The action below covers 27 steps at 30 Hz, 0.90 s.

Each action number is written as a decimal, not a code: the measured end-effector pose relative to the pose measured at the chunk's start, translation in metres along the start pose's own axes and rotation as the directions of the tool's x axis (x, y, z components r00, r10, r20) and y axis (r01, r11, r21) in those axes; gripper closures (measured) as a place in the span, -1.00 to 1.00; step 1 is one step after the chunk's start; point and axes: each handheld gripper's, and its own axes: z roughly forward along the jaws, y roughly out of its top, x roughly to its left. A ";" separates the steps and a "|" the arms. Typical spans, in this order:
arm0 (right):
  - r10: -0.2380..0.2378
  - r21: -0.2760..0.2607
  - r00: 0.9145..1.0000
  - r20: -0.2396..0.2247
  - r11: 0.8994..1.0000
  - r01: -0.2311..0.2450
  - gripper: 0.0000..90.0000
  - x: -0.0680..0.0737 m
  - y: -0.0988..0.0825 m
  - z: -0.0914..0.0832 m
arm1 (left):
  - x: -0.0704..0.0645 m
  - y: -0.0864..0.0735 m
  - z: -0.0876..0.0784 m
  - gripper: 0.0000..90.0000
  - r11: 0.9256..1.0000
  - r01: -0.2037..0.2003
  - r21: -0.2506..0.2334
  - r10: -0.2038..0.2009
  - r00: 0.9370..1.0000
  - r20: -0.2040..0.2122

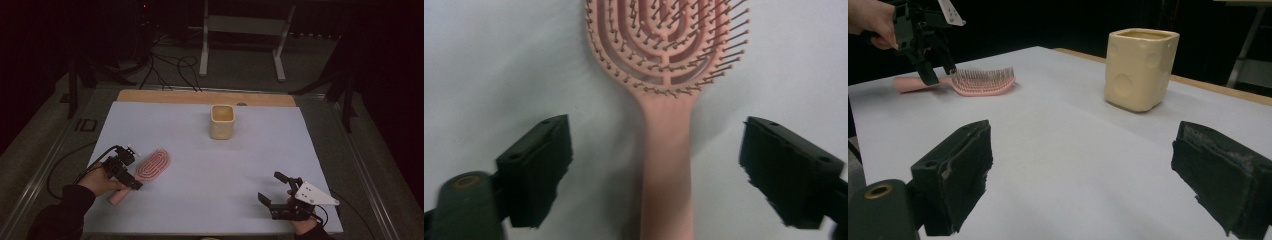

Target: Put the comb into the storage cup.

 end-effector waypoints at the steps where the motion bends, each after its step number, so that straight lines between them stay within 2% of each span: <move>1: 0.002 0.001 1.000 -0.001 1.000 -0.002 -0.80 0.000 0.000 0.000 | 0.000 0.000 0.001 -0.62 1.000 0.003 0.000 -0.003 1.000 -0.003; 6: 0.001 0.001 1.000 -0.001 1.000 -0.001 -0.80 0.000 0.000 0.000 | -0.001 0.002 0.003 -0.46 1.000 -0.005 0.010 0.005 1.000 -0.005; 17: -0.002 -0.001 1.000 0.000 1.000 0.002 -0.80 0.000 0.000 0.000 | -0.004 0.006 0.007 0.04 1.000 -0.020 0.014 0.020 0.999 -0.043; 22: 0.006 -0.006 1.000 -0.002 1.000 -0.006 -0.80 0.000 0.000 -0.001 | -0.005 0.008 0.009 0.14 0.999 -0.027 0.027 0.029 0.998 -0.053; 27: 0.004 -0.005 1.000 -0.003 1.000 -0.004 -0.80 0.000 0.000 0.000 | -0.007 0.010 0.011 0.29 0.999 -0.031 0.032 0.032 0.999 -0.039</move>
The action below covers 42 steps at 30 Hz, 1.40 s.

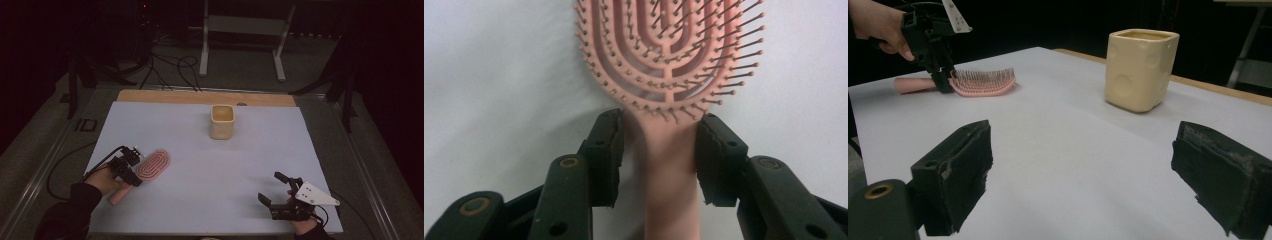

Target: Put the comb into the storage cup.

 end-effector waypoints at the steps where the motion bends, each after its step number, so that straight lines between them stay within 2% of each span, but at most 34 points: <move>1: 0.001 0.000 1.000 0.001 1.000 -0.001 -0.80 0.000 0.000 0.000 | 0.000 0.000 0.000 0.33 1.000 -0.002 0.001 0.002 1.000 0.002; 4: -0.003 0.003 1.000 0.001 1.000 0.003 -0.80 0.000 0.000 0.000 | -0.001 0.002 0.000 0.42 1.000 -0.008 0.011 0.008 1.000 0.008; 13: 0.000 0.004 1.000 -0.001 1.000 0.000 -0.80 -0.001 0.000 0.001 | 0.002 0.005 0.001 0.48 0.999 0.013 0.038 -0.014 0.999 0.036; 17: 0.003 0.003 1.000 -0.002 1.000 -0.003 -0.80 0.001 0.000 0.000 | 0.004 0.005 0.001 0.53 0.999 0.021 0.046 -0.023 0.999 0.039; 26: 0.003 0.006 1.000 0.000 1.000 -0.003 -0.80 -0.001 -0.001 0.000 | 0.004 0.005 0.001 0.57 0.999 0.014 0.043 -0.016 0.999 0.036; 32: 0.002 0.005 1.000 0.001 1.000 -0.002 -0.80 -0.001 -0.001 0.000 | 0.004 0.002 0.000 0.58 1.000 0.019 0.018 -0.020 0.999 0.034; 36: 0.006 0.003 1.000 -0.001 1.000 -0.006 -0.80 -0.001 -0.001 0.001 | 0.005 0.000 -0.003 0.58 0.999 0.031 -0.014 -0.030 0.999 0.044; 42: 0.004 0.005 1.000 0.001 1.000 -0.004 -0.80 -0.001 -0.001 0.000 | 0.004 0.001 -0.013 0.58 0.997 0.044 -0.068 -0.042 0.998 0.036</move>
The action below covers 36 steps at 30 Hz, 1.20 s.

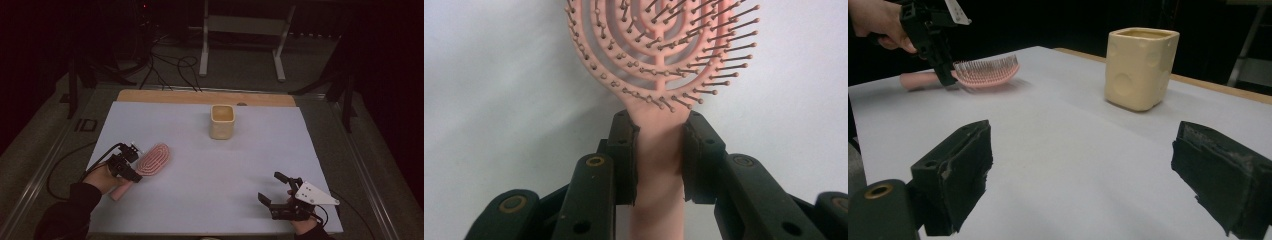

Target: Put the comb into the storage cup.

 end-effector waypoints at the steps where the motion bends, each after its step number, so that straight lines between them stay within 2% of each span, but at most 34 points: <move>1: 0.002 -0.001 1.000 -0.001 1.000 -0.002 -0.80 0.000 0.000 0.000 | 0.000 0.000 -0.001 0.58 1.000 0.001 -0.006 -0.001 1.000 0.002; 6: 0.001 0.000 1.000 -0.002 1.000 -0.001 -0.80 0.000 0.000 0.000 | -0.003 0.002 -0.006 0.58 0.999 -0.007 -0.035 0.007 1.000 0.009; 17: 0.001 -0.001 1.000 -0.001 1.000 -0.001 -0.80 0.000 0.000 0.000 | -0.019 0.011 -0.010 0.58 0.995 -0.040 -0.095 0.043 0.999 0.023; 24: 0.006 -0.002 1.000 -0.002 1.000 -0.006 -0.80 0.000 0.000 0.000 | -0.029 0.017 -0.012 0.58 0.985 -0.046 -0.168 0.052 0.998 0.029; 30: 0.002 0.001 1.000 0.000 1.000 -0.002 -0.80 0.000 0.000 0.000 | -0.040 0.023 -0.014 0.58 0.976 -0.069 -0.208 0.077 0.997 0.029; 36: 0.004 -0.002 1.000 -0.002 1.000 -0.004 -0.80 0.000 0.000 0.000 | -0.046 0.025 -0.013 0.58 0.962 -0.073 -0.262 0.081 0.996 0.022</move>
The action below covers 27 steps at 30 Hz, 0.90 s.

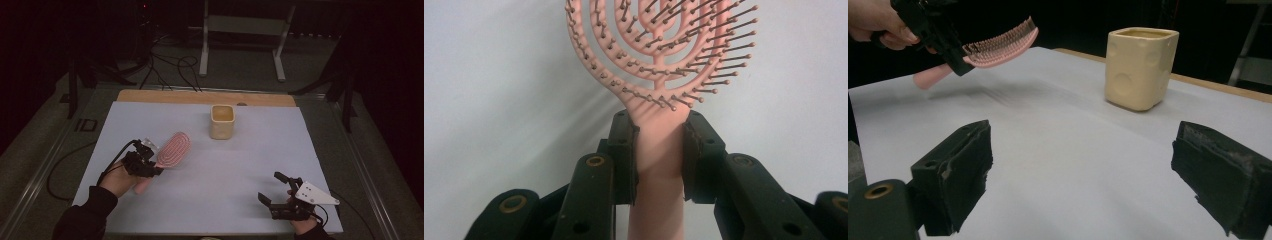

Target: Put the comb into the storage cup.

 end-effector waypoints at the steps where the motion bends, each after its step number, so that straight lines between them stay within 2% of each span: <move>1: -0.001 -0.001 1.000 0.002 1.000 0.001 -0.80 0.000 0.000 0.000 | -0.002 0.001 0.000 0.58 1.000 -0.006 -0.013 0.006 1.000 -0.003; 8: 0.003 0.001 1.000 -0.001 1.000 -0.003 -0.80 0.000 0.000 0.000 | -0.010 0.006 -0.001 0.58 0.995 -0.025 -0.091 0.024 1.000 -0.016; 12: 0.004 0.000 1.000 -0.001 1.000 -0.004 -0.80 0.000 0.000 0.000 | -0.015 0.008 0.000 0.58 0.991 -0.028 -0.128 0.029 1.000 0.001; 16: 0.004 0.003 1.000 -0.002 1.000 -0.004 -0.80 -0.001 0.000 0.000 | -0.023 0.010 0.001 0.58 0.985 -0.046 -0.168 0.049 0.999 0.012; 18: 0.003 0.000 1.000 -0.002 1.000 -0.003 -0.80 0.000 0.000 0.000 | -0.026 0.012 0.002 0.58 0.983 -0.046 -0.180 0.054 0.998 0.037; 20: 0.003 0.000 1.000 -0.002 1.000 -0.003 -0.80 0.000 0.000 0.000 | -0.029 0.013 0.003 0.58 0.981 -0.042 -0.191 0.050 0.998 0.035; 22: 0.003 0.002 1.000 -0.003 1.000 -0.003 -0.80 0.000 0.000 0.000 | -0.031 0.013 0.003 0.58 0.975 -0.040 -0.218 0.053 0.997 0.054; 26: 0.003 0.002 1.000 -0.002 1.000 -0.003 -0.80 0.000 0.000 0.000 | -0.038 0.015 0.004 0.58 0.966 -0.045 -0.255 0.058 0.997 0.042; 27: 0.003 0.002 1.000 -0.002 1.000 -0.003 -0.80 0.000 0.000 0.000 | -0.038 0.015 0.004 0.58 0.966 -0.045 -0.255 0.058 0.997 0.042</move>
